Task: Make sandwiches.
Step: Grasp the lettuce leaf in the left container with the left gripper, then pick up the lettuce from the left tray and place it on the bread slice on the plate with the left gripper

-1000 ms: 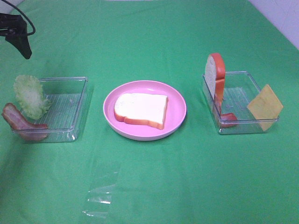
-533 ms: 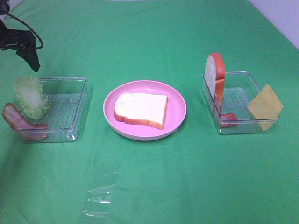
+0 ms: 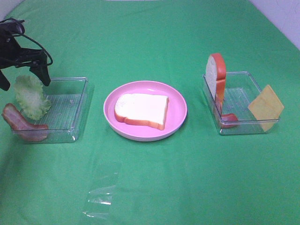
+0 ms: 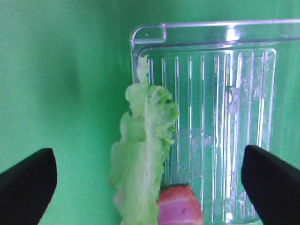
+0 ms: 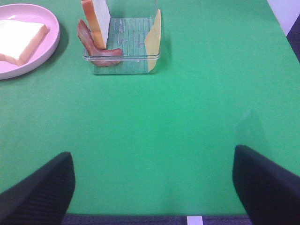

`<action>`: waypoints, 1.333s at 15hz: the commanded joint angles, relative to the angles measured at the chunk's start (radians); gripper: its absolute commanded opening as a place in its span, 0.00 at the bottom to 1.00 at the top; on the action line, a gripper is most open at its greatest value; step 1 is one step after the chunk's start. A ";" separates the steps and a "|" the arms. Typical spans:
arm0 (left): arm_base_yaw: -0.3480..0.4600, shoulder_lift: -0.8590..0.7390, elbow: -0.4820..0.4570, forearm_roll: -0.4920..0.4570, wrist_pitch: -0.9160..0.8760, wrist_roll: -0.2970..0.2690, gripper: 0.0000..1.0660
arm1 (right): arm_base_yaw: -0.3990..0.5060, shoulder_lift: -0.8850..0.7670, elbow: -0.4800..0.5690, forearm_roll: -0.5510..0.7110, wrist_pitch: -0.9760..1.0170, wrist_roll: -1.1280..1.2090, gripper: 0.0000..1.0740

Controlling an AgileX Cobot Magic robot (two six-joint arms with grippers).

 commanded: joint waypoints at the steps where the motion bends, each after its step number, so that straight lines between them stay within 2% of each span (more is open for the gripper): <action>1: 0.000 0.015 0.004 -0.010 -0.004 0.006 0.92 | -0.002 -0.033 0.002 0.004 -0.005 0.000 0.82; 3: 0.000 0.028 0.004 -0.010 0.000 0.005 0.88 | -0.002 -0.033 0.002 0.004 -0.005 0.000 0.82; 4: 0.000 0.031 0.004 -0.010 -0.003 -0.001 0.82 | -0.002 -0.033 0.002 0.004 -0.005 0.000 0.82; 5: 0.000 0.031 0.004 -0.010 -0.019 -0.007 0.70 | -0.002 -0.033 0.002 0.004 -0.005 0.000 0.82; 6: 0.000 0.031 0.004 -0.010 -0.031 -0.016 0.56 | -0.002 -0.033 0.002 0.004 -0.005 0.000 0.82; 7: 0.000 0.029 0.004 -0.010 -0.042 -0.037 0.20 | -0.002 -0.033 0.002 0.004 -0.005 0.000 0.82; 8: 0.000 0.028 0.004 -0.010 -0.043 -0.037 0.01 | -0.002 -0.033 0.002 0.004 -0.005 0.000 0.82; 13: 0.000 0.026 0.004 -0.012 -0.043 -0.037 0.00 | -0.002 -0.033 0.002 0.004 -0.005 0.000 0.82; 17: 0.000 0.005 0.001 -0.051 -0.037 -0.037 0.00 | -0.002 -0.033 0.002 0.004 -0.005 0.000 0.82; 20: 0.000 -0.032 -0.061 -0.070 0.022 -0.037 0.00 | -0.002 -0.033 0.002 0.004 -0.005 0.000 0.82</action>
